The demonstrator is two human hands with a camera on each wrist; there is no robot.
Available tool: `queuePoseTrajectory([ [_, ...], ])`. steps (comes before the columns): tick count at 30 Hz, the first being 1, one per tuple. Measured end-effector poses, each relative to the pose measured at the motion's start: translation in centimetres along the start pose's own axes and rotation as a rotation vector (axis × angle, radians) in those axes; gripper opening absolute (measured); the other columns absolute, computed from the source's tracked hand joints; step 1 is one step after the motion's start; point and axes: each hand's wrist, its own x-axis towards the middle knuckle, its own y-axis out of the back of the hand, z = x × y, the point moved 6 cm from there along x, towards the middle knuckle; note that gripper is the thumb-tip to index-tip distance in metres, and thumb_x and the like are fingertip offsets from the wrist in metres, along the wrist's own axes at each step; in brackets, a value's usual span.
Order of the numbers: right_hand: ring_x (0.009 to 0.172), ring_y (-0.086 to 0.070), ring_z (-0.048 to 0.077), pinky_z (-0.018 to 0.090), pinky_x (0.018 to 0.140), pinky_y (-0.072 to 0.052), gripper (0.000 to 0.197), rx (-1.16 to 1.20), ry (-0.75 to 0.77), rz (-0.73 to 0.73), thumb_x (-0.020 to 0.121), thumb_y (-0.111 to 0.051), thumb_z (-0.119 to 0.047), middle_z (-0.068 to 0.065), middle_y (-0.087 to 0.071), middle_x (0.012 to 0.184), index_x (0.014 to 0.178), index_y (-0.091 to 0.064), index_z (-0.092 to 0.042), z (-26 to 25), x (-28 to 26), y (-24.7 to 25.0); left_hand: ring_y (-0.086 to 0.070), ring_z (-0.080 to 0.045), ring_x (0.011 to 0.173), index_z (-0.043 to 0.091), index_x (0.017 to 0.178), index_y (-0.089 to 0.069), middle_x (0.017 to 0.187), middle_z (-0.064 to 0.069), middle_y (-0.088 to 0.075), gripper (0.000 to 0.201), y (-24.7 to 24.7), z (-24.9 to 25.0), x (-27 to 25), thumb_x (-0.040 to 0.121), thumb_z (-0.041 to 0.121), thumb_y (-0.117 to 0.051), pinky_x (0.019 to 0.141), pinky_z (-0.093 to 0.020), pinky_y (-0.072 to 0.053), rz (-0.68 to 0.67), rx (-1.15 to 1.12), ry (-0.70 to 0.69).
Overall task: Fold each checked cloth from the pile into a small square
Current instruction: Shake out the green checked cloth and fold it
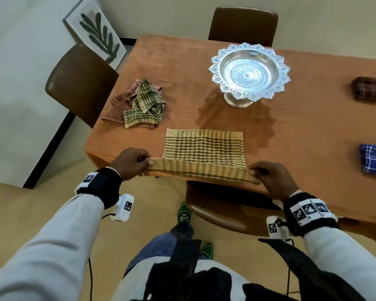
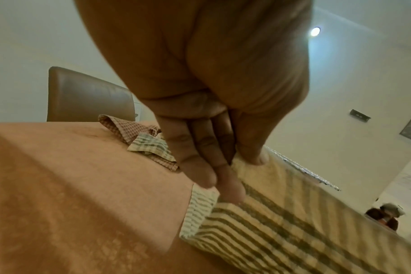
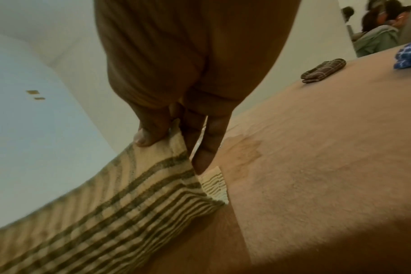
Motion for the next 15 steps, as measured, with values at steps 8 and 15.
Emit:
queuePoseTrajectory([
  [8,0.079,-0.067,0.029,0.033,0.069,-0.052,0.01,-0.115,-0.128,0.147,0.089,-0.065,-0.003,0.008,-0.068,0.081,0.095,-0.071,-0.008,2.1,9.9,1.2,-0.064,-0.02,0.064,0.007,0.078,-0.068,0.066,-0.008,-0.068,0.025,1.5,-1.0,10.1,0.093,0.027,-0.065,0.065,-0.032,-0.047,0.162,0.041,0.065],
  [15,0.097,-0.064,0.027,0.017,0.072,-0.035,0.017,-0.158,-0.315,0.107,0.091,-0.063,-0.004,0.017,-0.071,0.104,0.105,-0.071,-0.001,5.6,18.0,-0.8,-0.063,-0.025,0.077,0.005,0.087,-0.07,0.08,-0.007,-0.07,0.025,0.0,-4.4,18.3,0.093,0.027,-0.063,0.067,-0.03,-0.044,0.18,-0.001,0.278],
])
